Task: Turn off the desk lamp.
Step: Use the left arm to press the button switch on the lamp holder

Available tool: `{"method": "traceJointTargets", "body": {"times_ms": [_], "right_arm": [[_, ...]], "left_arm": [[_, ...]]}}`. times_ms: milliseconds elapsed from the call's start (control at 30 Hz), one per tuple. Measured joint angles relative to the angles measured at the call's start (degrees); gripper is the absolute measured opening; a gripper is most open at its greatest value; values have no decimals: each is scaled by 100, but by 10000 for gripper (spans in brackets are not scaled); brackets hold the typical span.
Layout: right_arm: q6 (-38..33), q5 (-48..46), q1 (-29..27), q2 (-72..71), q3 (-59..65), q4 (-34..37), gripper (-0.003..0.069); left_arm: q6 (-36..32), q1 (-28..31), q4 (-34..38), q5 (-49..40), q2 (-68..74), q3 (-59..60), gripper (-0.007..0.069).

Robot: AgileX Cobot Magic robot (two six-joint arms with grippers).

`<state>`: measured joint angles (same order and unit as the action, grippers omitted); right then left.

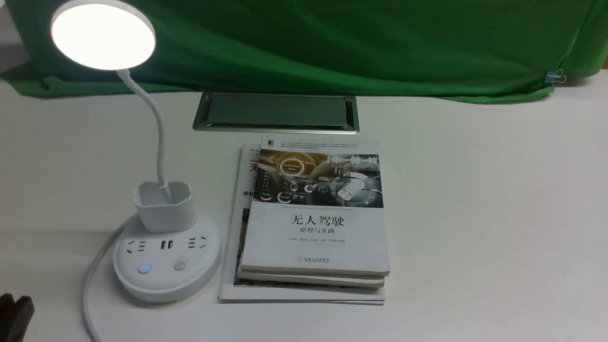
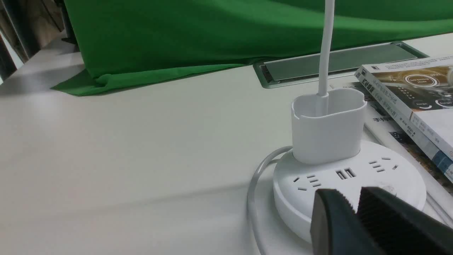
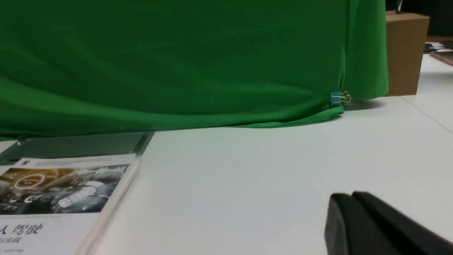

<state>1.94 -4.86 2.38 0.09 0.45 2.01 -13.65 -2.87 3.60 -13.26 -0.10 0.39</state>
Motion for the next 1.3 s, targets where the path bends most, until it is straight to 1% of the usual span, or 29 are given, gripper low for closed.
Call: {"method": "traceJointTargets", "body": {"times_ms": [433,633,767,833,900,967,1100,1300], "right_arm": [[0,0,0,0,0,0,36],[0,0,0,0,0,0,36],[0,0,0,0,0,0,36],[0,0,0,0,0,0,36],[0,0,0,0,0,0,36],[0,0,0,0,0,0,36],[0,0,0,0,0,0,36],[0,0,0,0,0,0,36]], "left_arm": [[0,0,-7,0,0,0,92],[0,0,-441,34,0,0,92],[0,0,-469,183,0,0,92],[28,0,-360,341,0,0,92],[47,0,-69,518,0,0,92],[120,0,364,734,0,0,92],[500,0,1414,1282,0,0,92],[695,0,1676,2334,0,-17,92]]}}
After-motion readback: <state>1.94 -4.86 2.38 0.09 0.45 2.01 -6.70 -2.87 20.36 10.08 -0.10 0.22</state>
